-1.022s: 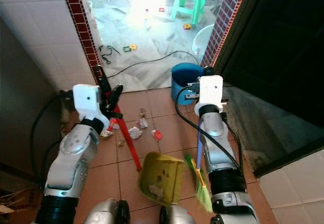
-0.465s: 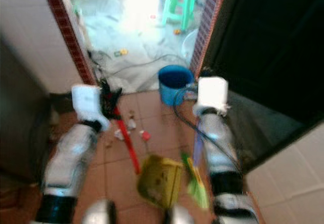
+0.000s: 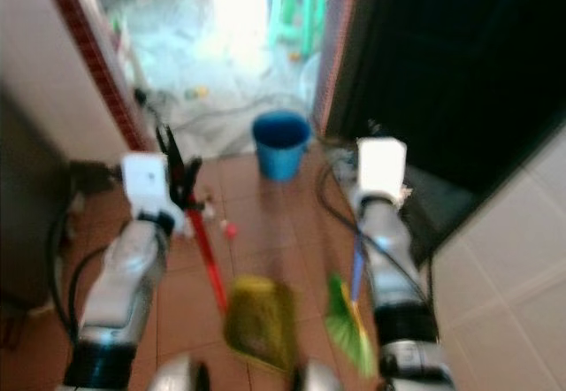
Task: Sweep floor
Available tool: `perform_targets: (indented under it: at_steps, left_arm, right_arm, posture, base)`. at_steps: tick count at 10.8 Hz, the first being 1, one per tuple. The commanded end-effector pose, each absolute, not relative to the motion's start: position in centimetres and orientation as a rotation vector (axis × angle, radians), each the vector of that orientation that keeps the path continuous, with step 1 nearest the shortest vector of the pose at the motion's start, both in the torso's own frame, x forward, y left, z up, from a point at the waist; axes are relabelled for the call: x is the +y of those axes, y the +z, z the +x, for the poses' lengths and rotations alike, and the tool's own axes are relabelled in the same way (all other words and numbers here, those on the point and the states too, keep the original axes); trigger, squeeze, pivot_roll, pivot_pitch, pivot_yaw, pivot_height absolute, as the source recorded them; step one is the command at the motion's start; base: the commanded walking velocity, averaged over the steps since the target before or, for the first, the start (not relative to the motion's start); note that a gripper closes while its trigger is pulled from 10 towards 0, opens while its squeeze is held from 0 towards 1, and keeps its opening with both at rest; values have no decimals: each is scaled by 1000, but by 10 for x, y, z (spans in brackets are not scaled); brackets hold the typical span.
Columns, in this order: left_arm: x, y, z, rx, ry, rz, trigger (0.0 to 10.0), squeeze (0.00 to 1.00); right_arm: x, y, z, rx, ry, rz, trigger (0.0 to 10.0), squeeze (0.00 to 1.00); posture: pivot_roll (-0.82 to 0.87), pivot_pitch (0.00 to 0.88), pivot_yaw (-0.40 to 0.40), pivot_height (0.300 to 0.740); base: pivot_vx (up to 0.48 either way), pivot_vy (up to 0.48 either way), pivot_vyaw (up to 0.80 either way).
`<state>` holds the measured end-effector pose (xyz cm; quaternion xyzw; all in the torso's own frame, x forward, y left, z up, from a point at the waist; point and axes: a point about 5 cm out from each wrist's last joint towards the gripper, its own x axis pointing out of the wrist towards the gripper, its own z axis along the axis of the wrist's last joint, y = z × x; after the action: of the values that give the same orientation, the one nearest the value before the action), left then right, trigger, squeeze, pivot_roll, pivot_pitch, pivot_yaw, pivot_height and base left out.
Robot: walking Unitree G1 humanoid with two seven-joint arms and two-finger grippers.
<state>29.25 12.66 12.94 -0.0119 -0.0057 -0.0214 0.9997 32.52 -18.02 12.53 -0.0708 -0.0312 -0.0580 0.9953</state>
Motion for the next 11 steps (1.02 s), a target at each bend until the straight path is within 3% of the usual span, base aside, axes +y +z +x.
perform_targets:
  at_steps: [1, 6, 11]
  left_arm:
    - [146, 150, 298, -122, 66, 1, 10000, 0]
    - [168, 180, 296, -247, 134, -41, 10000, 0]
    - [175, 243, 306, -444, 166, -105, 10000, 0]
  right_arm:
    - [-174, 129, 326, -79, -98, -141, 10000, 0]
    - [-176, 123, 321, -63, -92, -153, 10000, 0]
    - [-174, 124, 325, -66, -90, -150, 10000, 0]
  posture:
    - [2, 53, -24, 740]
    - [-3, 51, -29, 740]
    - [-1, 41, -28, 740]
  base:
    - [0, 0, 0]
    - [0, 0, 0]
    - [293, 0, 0]
